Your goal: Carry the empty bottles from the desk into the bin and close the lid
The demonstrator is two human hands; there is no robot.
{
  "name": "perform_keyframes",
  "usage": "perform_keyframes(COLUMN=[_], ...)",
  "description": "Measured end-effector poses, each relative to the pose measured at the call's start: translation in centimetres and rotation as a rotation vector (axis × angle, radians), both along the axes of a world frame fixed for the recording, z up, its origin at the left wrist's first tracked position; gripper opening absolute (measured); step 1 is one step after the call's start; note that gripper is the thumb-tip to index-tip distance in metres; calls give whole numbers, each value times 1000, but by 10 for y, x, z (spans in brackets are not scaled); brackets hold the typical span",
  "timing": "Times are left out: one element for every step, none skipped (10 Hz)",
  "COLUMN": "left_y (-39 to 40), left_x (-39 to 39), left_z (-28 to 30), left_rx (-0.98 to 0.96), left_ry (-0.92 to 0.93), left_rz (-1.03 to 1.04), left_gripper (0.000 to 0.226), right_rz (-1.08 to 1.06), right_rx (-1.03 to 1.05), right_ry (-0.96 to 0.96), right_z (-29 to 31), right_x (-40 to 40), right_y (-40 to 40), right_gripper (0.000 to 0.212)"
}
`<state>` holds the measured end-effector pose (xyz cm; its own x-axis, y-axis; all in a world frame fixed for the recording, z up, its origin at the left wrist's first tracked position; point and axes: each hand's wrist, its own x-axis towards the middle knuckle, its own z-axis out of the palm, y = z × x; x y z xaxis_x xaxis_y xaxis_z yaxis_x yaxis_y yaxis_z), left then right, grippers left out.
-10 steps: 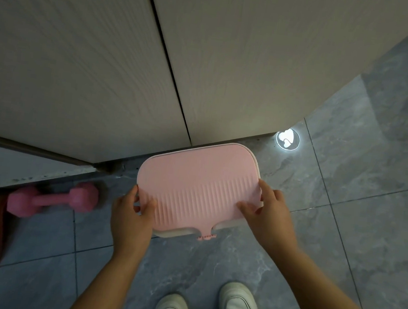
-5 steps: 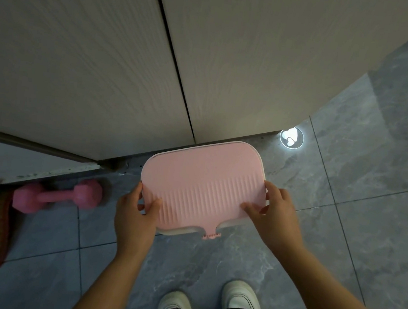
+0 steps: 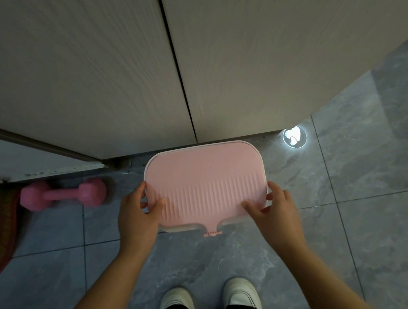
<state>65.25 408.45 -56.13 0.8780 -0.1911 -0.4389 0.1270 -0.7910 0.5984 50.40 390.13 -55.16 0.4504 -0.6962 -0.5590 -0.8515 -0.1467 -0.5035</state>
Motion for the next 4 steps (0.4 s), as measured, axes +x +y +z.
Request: perform_keyframes(left_y=[2,5,11,17], left_x=[-1,-4,-7,-20], left_z=[4,18,40,75], left_rx=[11,37,44,48], left_ry=[4,31,93,128], left_rz=[25,54,47,39], left_gripper=[55,52,44,37], right_rz=[-47,-113,-170,-187], right_rx=[35,93,175,258], right_ry=[28,63,68,55], right_z=[3,15,37,68], right_x=[-4,-9,-15,-21], right_y=[-1,-2,2,6], right_gripper=[79,78,68,55])
